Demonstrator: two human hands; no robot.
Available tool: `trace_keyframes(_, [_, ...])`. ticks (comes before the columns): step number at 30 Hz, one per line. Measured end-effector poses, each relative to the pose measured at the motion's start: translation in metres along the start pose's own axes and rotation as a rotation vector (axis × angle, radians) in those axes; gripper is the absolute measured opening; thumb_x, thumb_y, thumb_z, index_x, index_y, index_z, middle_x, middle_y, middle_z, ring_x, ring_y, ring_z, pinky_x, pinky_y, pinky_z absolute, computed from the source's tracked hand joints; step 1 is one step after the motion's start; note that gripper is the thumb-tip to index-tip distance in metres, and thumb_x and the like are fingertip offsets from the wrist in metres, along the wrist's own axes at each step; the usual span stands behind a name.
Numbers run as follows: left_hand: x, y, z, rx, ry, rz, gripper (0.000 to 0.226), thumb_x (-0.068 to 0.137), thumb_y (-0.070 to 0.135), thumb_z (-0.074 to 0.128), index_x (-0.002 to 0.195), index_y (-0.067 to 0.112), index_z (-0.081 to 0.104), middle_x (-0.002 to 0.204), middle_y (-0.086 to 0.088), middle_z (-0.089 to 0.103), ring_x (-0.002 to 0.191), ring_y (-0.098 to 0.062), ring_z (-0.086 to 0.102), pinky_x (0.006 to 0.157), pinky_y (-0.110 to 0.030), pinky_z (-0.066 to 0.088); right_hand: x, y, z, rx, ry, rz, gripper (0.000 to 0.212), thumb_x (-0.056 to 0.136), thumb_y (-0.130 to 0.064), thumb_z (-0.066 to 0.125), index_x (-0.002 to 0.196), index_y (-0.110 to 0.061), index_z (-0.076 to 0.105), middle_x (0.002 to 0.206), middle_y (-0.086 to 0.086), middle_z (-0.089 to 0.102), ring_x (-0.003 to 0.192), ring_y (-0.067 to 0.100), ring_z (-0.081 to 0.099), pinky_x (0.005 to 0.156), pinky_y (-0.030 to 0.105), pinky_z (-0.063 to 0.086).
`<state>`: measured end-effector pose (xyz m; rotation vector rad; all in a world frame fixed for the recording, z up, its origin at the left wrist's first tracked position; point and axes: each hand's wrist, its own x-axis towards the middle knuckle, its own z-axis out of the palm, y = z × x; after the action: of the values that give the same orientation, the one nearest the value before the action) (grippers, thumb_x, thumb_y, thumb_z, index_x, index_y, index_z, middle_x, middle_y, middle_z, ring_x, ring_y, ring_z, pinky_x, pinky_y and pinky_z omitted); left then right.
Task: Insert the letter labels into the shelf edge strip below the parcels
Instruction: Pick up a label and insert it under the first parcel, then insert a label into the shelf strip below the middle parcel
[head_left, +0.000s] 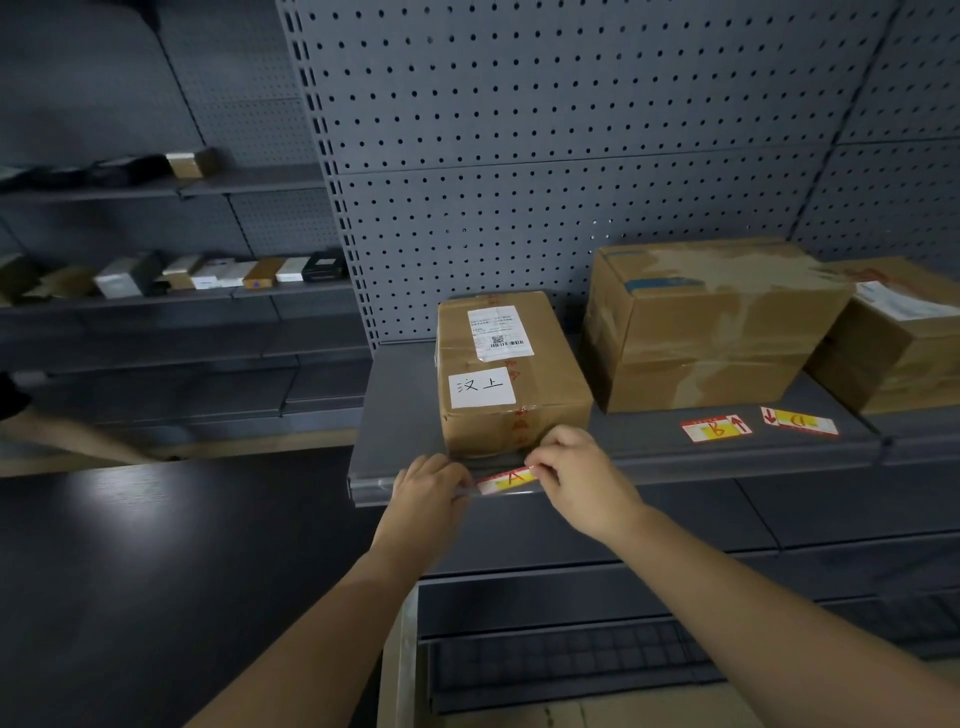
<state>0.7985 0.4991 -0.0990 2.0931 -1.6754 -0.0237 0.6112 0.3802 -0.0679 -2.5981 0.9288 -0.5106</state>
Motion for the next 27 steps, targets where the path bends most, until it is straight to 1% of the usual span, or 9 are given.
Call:
trace_keyframes(2, [-0.001, 0.001, -0.001, -0.005, 0.011, 0.002, 0.012, 0.091, 0.021, 0.058, 0.098, 0.026, 0.067, 0.098, 0.01, 0.056, 0.096, -0.012, 0.047, 0.087, -0.03, 0.041, -0.003, 0.001, 0.003, -0.023, -0.003, 0.017, 0.02, 0.095, -0.022, 0.057, 0.109, -0.024, 0.071, 0.104, -0.007, 0.055, 0.103, 0.011, 0.051, 0.085, 0.03, 0.05])
trace_keyframes(6, [-0.003, 0.004, -0.004, 0.018, 0.013, 0.008, 0.014, 0.091, 0.025, 0.059, 0.102, 0.029, 0.068, 0.102, 0.011, 0.057, 0.099, -0.011, 0.048, 0.09, -0.029, 0.039, -0.009, 0.0, -0.002, -0.022, 0.041, 0.061, 0.03, 0.095, -0.024, 0.057, 0.125, -0.024, 0.061, 0.117, -0.004, 0.06, 0.111, 0.013, 0.053, 0.095, 0.029, 0.048])
trace_keyframes(12, [0.0, 0.026, -0.015, 0.05, 0.047, 0.046, 0.017, 0.09, 0.033, 0.06, 0.105, 0.03, 0.066, 0.105, 0.013, 0.061, 0.101, -0.011, 0.053, 0.094, -0.032, 0.044, -0.029, 0.006, -0.025, 0.003, 0.094, 0.17, 0.03, 0.094, -0.024, 0.057, 0.125, -0.023, 0.061, 0.121, -0.004, 0.059, 0.112, 0.01, 0.053, 0.094, 0.024, 0.045])
trace_keyframes(14, [0.008, 0.046, -0.02, 0.021, 0.066, 0.102, 0.021, 0.087, 0.034, 0.063, 0.108, 0.029, 0.066, 0.106, 0.012, 0.061, 0.102, -0.013, 0.054, 0.092, -0.032, 0.042, -0.036, 0.007, -0.035, 0.015, 0.136, 0.199, 0.033, 0.093, -0.026, 0.059, 0.126, -0.022, 0.06, 0.122, -0.003, 0.059, 0.114, 0.013, 0.053, 0.095, 0.025, 0.045])
trace_keyframes(17, [0.024, 0.084, -0.025, 0.017, 0.08, 0.197, 0.028, 0.084, 0.036, 0.063, 0.111, 0.029, 0.06, 0.109, 0.008, 0.06, 0.103, -0.015, 0.053, 0.092, -0.033, 0.041, -0.043, 0.007, -0.055, 0.009, 0.192, 0.239, 0.038, 0.091, -0.029, 0.061, 0.128, -0.018, 0.059, 0.126, 0.002, 0.058, 0.116, 0.018, 0.053, 0.098, 0.033, 0.046])
trace_keyframes(20, [0.041, 0.122, -0.035, 0.032, 0.096, 0.25, 0.033, 0.086, 0.039, 0.059, 0.117, 0.029, 0.056, 0.112, 0.008, 0.057, 0.106, -0.015, 0.05, 0.091, -0.033, 0.041, -0.052, 0.009, -0.082, -0.059, 0.254, 0.283, 0.037, 0.089, -0.033, 0.063, 0.123, -0.019, 0.061, 0.12, 0.004, 0.06, 0.109, 0.022, 0.055, 0.091, 0.04, 0.049])
trace_keyframes(23, [0.054, 0.153, -0.041, 0.043, 0.093, 0.287, 0.037, 0.087, 0.04, 0.057, 0.122, 0.028, 0.055, 0.117, 0.006, 0.054, 0.111, -0.017, 0.048, 0.094, -0.037, 0.04, -0.067, 0.014, -0.107, -0.14, 0.287, 0.348, 0.032, 0.087, -0.037, 0.062, 0.115, -0.022, 0.062, 0.111, 0.002, 0.06, 0.102, 0.024, 0.056, 0.083, 0.04, 0.05])
trace_keyframes(25, [0.059, 0.171, -0.04, 0.036, 0.084, 0.313, 0.034, 0.088, 0.04, 0.056, 0.12, 0.027, 0.056, 0.116, 0.006, 0.054, 0.111, -0.018, 0.048, 0.093, -0.037, 0.04, -0.081, 0.019, -0.121, -0.176, 0.301, 0.404, 0.03, 0.088, -0.039, 0.059, 0.114, -0.023, 0.061, 0.11, 0.0, 0.059, 0.1, 0.024, 0.057, 0.08, 0.039, 0.05])
trace_keyframes(27, [0.061, 0.188, -0.035, 0.026, 0.067, 0.347, 0.034, 0.09, 0.039, 0.055, 0.12, 0.025, 0.056, 0.117, 0.005, 0.054, 0.111, -0.018, 0.048, 0.093, -0.036, 0.04, -0.097, 0.024, -0.134, -0.18, 0.319, 0.456, 0.031, 0.09, -0.037, 0.058, 0.118, -0.024, 0.061, 0.116, -0.001, 0.058, 0.105, 0.024, 0.057, 0.083, 0.04, 0.049])
